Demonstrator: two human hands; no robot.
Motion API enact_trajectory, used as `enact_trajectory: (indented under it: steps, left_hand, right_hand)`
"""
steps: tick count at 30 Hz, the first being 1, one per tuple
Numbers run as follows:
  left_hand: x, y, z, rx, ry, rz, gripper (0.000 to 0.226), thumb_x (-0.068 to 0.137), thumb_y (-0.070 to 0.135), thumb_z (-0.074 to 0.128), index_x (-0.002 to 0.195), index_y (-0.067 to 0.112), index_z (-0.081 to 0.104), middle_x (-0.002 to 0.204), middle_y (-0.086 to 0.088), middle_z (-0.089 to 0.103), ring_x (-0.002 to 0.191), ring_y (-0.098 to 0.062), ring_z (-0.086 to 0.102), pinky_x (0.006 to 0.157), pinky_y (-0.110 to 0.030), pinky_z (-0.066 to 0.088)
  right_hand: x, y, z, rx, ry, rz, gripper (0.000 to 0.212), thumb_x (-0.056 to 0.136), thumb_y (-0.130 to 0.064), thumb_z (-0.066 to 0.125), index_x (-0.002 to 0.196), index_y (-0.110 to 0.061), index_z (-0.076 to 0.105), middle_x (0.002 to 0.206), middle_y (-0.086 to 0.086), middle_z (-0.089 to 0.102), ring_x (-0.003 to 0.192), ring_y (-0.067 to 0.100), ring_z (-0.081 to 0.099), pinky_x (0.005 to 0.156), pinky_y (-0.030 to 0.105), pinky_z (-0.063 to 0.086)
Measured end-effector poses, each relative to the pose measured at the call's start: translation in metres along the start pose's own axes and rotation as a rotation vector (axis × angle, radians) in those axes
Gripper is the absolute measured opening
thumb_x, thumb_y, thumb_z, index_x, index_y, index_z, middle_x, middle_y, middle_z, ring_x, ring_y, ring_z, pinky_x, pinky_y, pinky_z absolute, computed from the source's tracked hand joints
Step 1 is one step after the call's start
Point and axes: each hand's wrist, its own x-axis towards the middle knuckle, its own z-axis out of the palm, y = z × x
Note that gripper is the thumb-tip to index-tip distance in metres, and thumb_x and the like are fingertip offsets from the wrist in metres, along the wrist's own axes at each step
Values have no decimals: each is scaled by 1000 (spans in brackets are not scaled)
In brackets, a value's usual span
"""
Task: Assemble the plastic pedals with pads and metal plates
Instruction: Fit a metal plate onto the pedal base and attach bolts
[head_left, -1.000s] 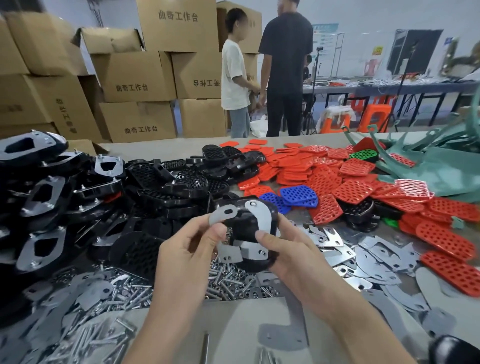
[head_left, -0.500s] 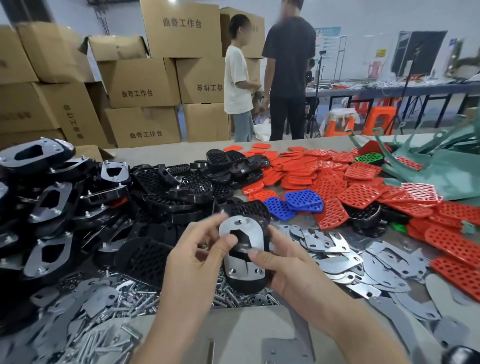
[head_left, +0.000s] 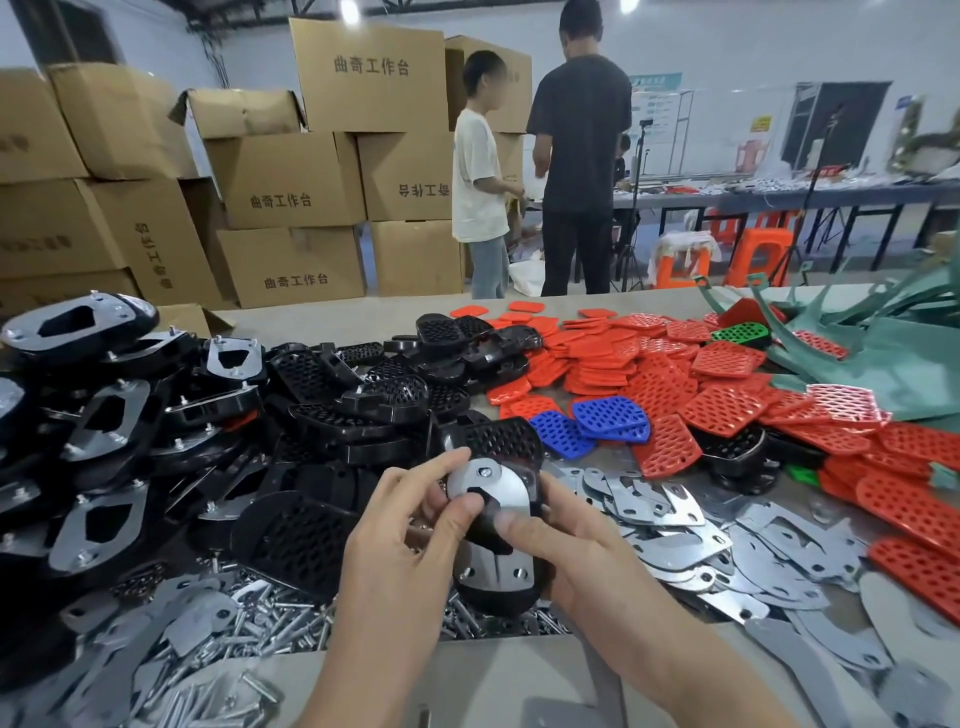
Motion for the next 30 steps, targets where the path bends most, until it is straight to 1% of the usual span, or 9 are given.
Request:
enact_trajectory:
  steps: [3, 5, 8, 10, 12, 14, 19, 23, 30]
  left_hand:
    - [-1, 6, 4, -22, -31, 4, 31, 79, 44, 65, 109, 52, 69, 81, 11, 52, 68, -6, 55, 64, -15, 45]
    - [-2, 8, 4, -10, -51, 21, 29, 81, 43, 64, 108, 49, 71, 82, 12, 54, 73, -6, 57, 66, -14, 45]
    - [-2, 9, -3, 15, -82, 29, 30, 91, 37, 60, 117, 51, 64, 93, 18, 65, 82, 1, 63, 69, -11, 47]
    - [-2, 8, -10, 44, -79, 0, 28, 95, 39, 57, 119, 51, 63, 100, 19, 69, 93, 1, 66, 75, -12, 49]
    - [-1, 5, -18, 180, -105, -21, 22, 97, 36, 57, 115, 48, 64, 99, 25, 68, 96, 6, 63, 77, -7, 46]
    - [2, 2, -24, 425, -253, -36, 19, 100, 33, 56, 115, 42, 65, 101, 29, 66, 99, 11, 58, 81, -6, 43]
    - [16, -2, -27, 909, -669, 23, 25, 106, 43, 37, 123, 44, 55, 118, 28, 53, 116, 8, 43, 98, -22, 42]
    - [29, 2, -16, 1020, -728, 12, 26, 105, 44, 39, 123, 39, 56, 118, 19, 55, 118, -6, 52, 96, -36, 48]
    - [38, 2, 0, 1118, -626, -15, 14, 102, 48, 45, 106, 35, 50, 106, 8, 66, 99, -21, 65, 81, -36, 50]
  right_hand:
    - [0, -2, 4, -84, 116, -64, 39, 86, -54, 72, 120, -36, 70, 123, -1, 75, 119, 19, 69, 110, 54, 46]
    - [1, -3, 7, -98, 175, -106, 37, 87, -54, 71, 116, -31, 71, 117, 1, 76, 114, 20, 71, 106, 50, 50]
    - [4, -4, 6, -6, 280, -94, 37, 80, -53, 75, 109, -30, 74, 111, 5, 78, 110, 30, 72, 104, 59, 51]
    - [6, -5, 2, 84, 382, -67, 30, 80, -48, 81, 105, -32, 76, 106, 5, 79, 106, 33, 73, 100, 60, 53]
    - [8, -6, -5, 198, 462, -41, 23, 88, -37, 75, 108, -25, 77, 104, 6, 80, 99, 29, 76, 90, 50, 61]
    - [8, -7, -13, 321, 512, -16, 25, 92, -28, 70, 113, -14, 75, 102, 9, 80, 87, 24, 78, 76, 41, 65]
    - [8, -8, -22, 374, 530, -23, 45, 71, -32, 80, 111, -14, 72, 100, 11, 80, 82, 24, 78, 67, 41, 65]
    - [7, -6, -27, 334, 496, -60, 45, 73, -22, 81, 116, -13, 72, 106, 14, 78, 90, 27, 78, 70, 39, 64]
    - [5, -5, -25, 298, 474, -52, 48, 63, -30, 84, 110, -22, 74, 105, 11, 79, 92, 29, 78, 71, 41, 64]
